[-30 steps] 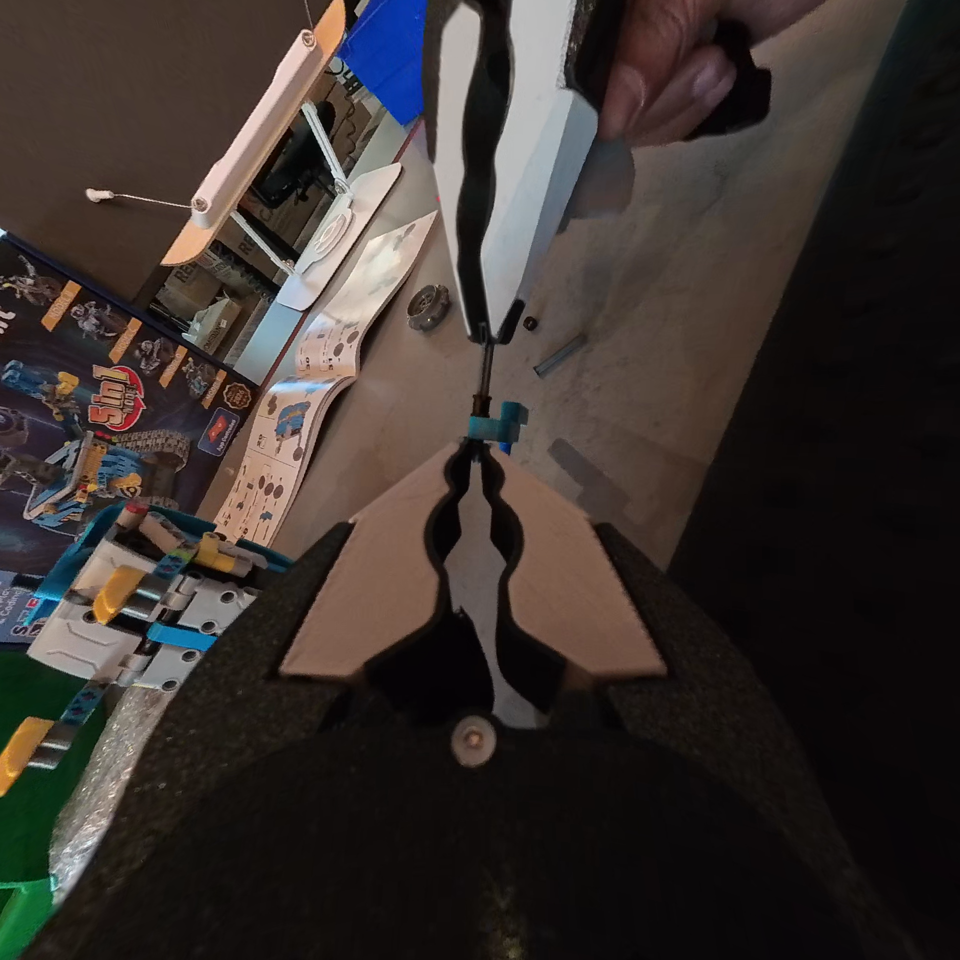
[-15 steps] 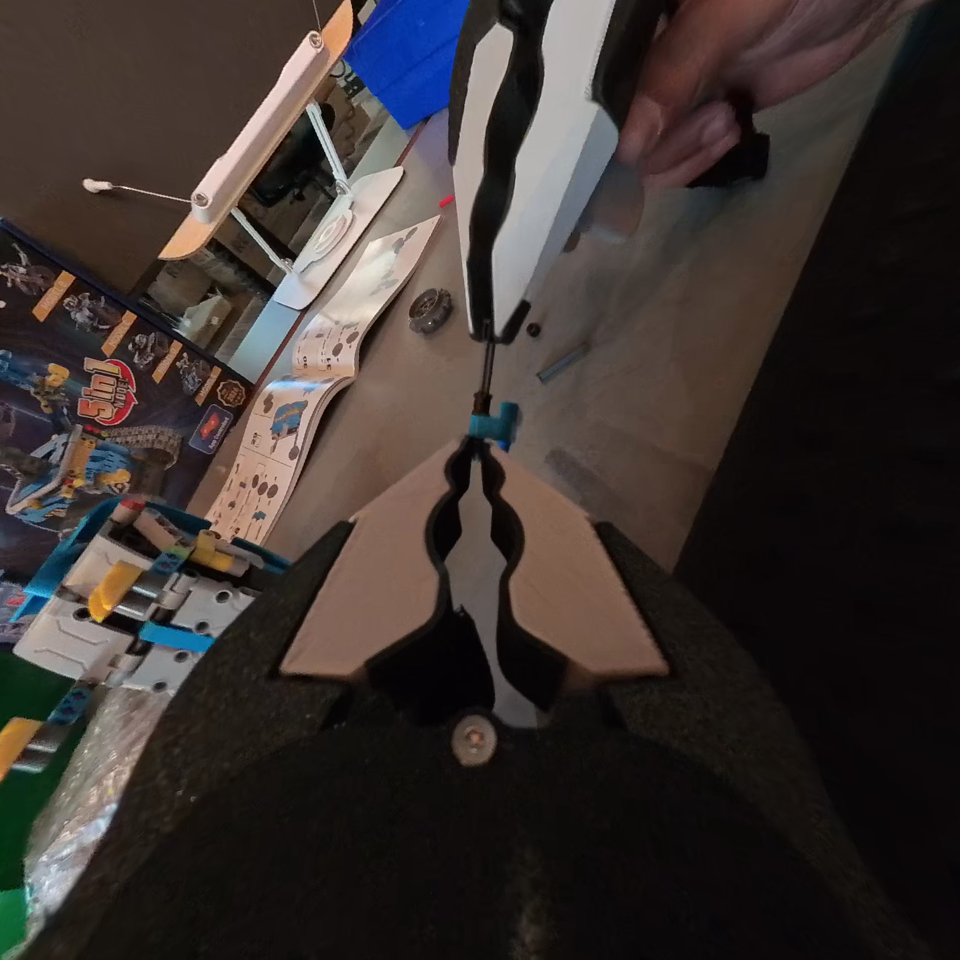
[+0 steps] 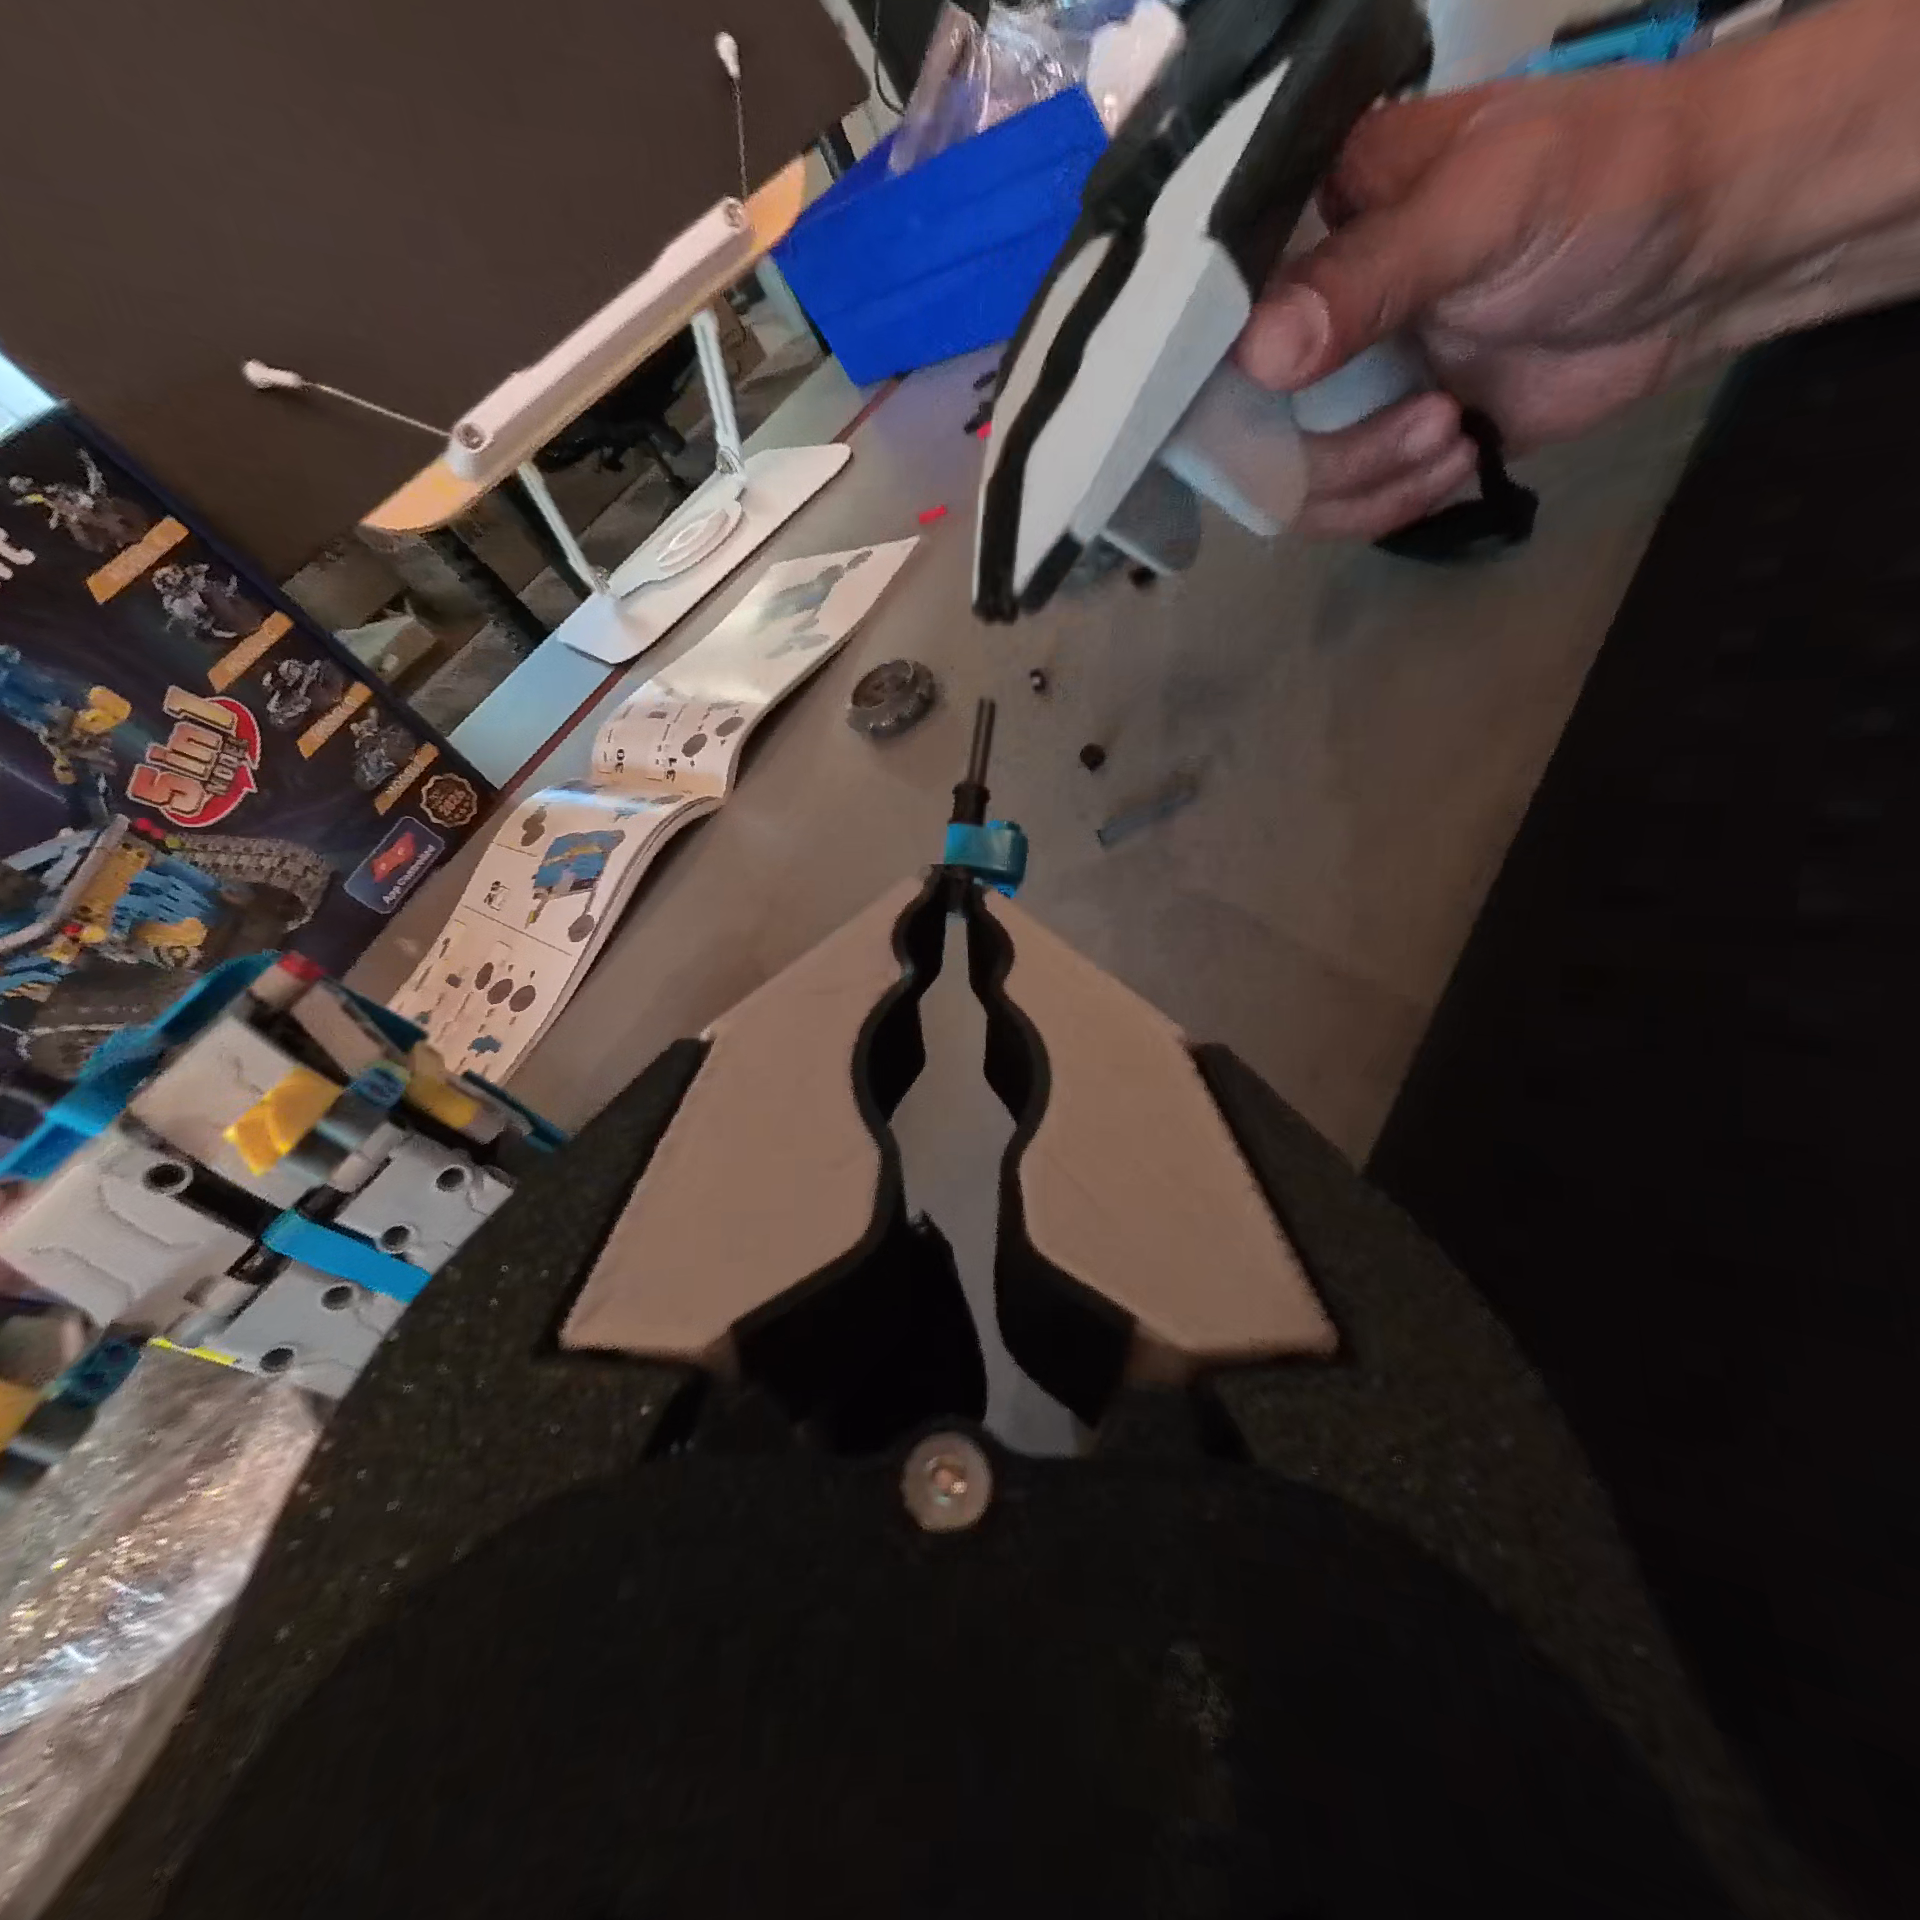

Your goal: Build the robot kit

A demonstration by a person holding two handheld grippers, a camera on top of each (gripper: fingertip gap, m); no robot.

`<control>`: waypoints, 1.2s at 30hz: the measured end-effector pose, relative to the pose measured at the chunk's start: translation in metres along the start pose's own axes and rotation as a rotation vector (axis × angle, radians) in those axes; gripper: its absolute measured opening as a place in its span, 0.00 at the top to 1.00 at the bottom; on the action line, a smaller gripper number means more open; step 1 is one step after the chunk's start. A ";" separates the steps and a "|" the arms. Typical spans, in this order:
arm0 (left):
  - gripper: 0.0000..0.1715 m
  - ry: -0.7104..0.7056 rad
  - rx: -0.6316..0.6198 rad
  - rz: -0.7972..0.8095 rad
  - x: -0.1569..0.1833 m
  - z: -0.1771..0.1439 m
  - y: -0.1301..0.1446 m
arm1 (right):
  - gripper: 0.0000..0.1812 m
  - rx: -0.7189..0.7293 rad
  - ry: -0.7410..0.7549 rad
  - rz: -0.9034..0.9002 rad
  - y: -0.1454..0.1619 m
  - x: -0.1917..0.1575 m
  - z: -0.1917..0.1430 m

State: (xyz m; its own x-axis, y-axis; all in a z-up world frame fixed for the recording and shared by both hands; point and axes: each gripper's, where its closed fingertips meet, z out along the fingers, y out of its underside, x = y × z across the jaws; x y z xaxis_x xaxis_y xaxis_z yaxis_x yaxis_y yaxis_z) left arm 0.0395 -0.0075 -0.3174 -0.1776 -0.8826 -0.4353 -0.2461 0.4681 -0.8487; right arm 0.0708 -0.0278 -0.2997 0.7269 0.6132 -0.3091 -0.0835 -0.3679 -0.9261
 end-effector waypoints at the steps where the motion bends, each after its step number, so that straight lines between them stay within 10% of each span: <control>1: 0.99 0.006 0.014 -0.024 -0.002 -0.001 -0.002 | 0.97 0.043 -0.022 0.022 -0.007 -0.002 -0.005; 36: 0.99 0.028 -0.022 0.111 0.015 0.003 0.002 | 0.97 -0.113 -0.083 -0.005 0.016 -0.014 0.006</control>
State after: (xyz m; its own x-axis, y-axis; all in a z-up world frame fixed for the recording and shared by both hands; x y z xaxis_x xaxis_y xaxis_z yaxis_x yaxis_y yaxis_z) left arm 0.0391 -0.0203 -0.3266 -0.2309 -0.8240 -0.5174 -0.2442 0.5639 -0.7889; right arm 0.0551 -0.0377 -0.3111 0.6682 0.6691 -0.3254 0.0010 -0.4382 -0.8989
